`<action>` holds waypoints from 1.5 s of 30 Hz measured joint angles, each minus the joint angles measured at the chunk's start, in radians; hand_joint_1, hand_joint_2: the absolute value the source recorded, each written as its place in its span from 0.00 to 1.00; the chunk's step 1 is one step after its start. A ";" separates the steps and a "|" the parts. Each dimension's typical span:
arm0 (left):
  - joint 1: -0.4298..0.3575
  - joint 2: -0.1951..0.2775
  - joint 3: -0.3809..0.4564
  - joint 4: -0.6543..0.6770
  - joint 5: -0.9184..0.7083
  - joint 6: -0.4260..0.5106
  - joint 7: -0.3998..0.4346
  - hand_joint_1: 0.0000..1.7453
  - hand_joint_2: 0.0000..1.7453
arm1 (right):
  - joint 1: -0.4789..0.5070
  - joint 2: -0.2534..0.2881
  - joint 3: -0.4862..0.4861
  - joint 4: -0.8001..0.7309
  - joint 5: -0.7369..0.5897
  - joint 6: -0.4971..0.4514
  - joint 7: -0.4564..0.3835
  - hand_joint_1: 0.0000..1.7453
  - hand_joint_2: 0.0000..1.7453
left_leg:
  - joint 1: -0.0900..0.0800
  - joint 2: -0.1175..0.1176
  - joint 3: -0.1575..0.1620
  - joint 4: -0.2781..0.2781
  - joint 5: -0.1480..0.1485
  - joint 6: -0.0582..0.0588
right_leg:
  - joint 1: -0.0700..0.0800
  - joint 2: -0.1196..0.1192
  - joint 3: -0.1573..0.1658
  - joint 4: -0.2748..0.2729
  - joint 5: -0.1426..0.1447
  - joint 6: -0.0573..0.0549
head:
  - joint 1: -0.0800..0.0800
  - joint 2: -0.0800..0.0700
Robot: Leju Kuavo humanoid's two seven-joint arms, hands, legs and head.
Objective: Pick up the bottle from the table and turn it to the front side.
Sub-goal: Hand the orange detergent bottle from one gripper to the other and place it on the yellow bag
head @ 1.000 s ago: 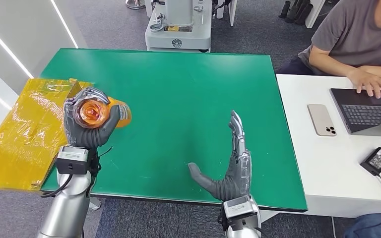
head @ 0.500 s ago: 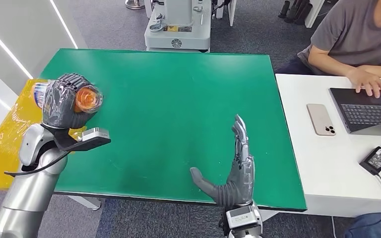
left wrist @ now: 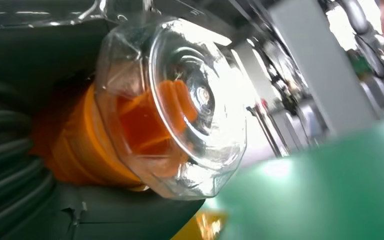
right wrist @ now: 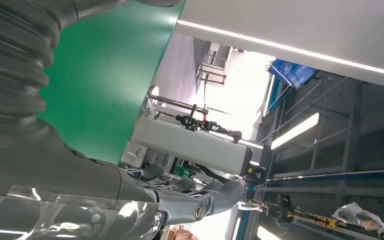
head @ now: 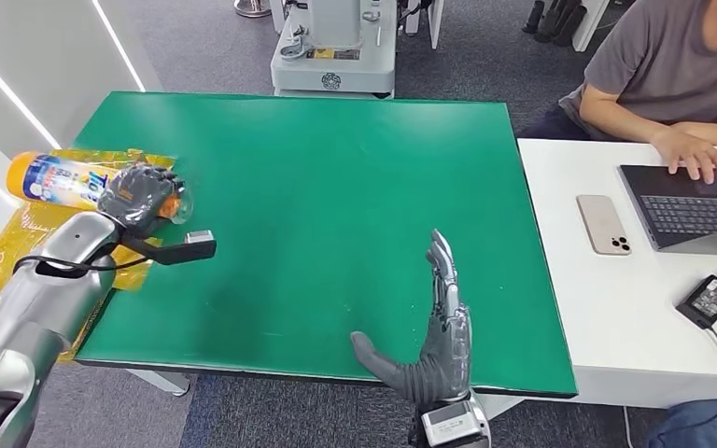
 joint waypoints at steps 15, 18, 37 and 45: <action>0.006 -0.072 -0.126 0.228 -0.083 0.051 0.010 1.00 1.00 | -0.001 0.006 -0.001 -0.034 0.050 0.011 0.032 0.00 1.00 | 0.000 0.000 -0.001 0.000 0.000 0.000 | 0.000 -0.001 0.000 0.000 0.000 0.000 | 0.000 0.000; 0.016 -0.083 -0.133 0.238 -0.081 0.084 0.008 1.00 1.00 | -0.001 0.006 -0.001 -0.043 0.059 0.013 0.034 0.00 1.00 | 0.000 0.000 -0.001 0.000 0.000 0.000 | 0.000 -0.001 0.000 0.000 0.000 0.000 | 0.000 0.000; 0.037 -0.125 -0.132 0.279 0.001 0.045 0.039 1.00 1.00 | -0.011 0.007 0.004 -0.054 0.071 0.012 0.039 0.00 1.00 | 0.000 0.000 -0.001 0.000 0.000 0.000 | 0.000 -0.001 0.000 0.000 0.000 0.000 | 0.000 0.000; 0.039 -0.125 -0.112 0.286 0.034 0.009 0.057 1.00 1.00 | -0.012 0.006 0.007 -0.054 0.070 0.010 0.039 0.00 1.00 | 0.000 0.000 -0.001 0.000 0.000 0.000 | 0.000 -0.001 0.000 0.000 0.000 0.000 | 0.000 0.000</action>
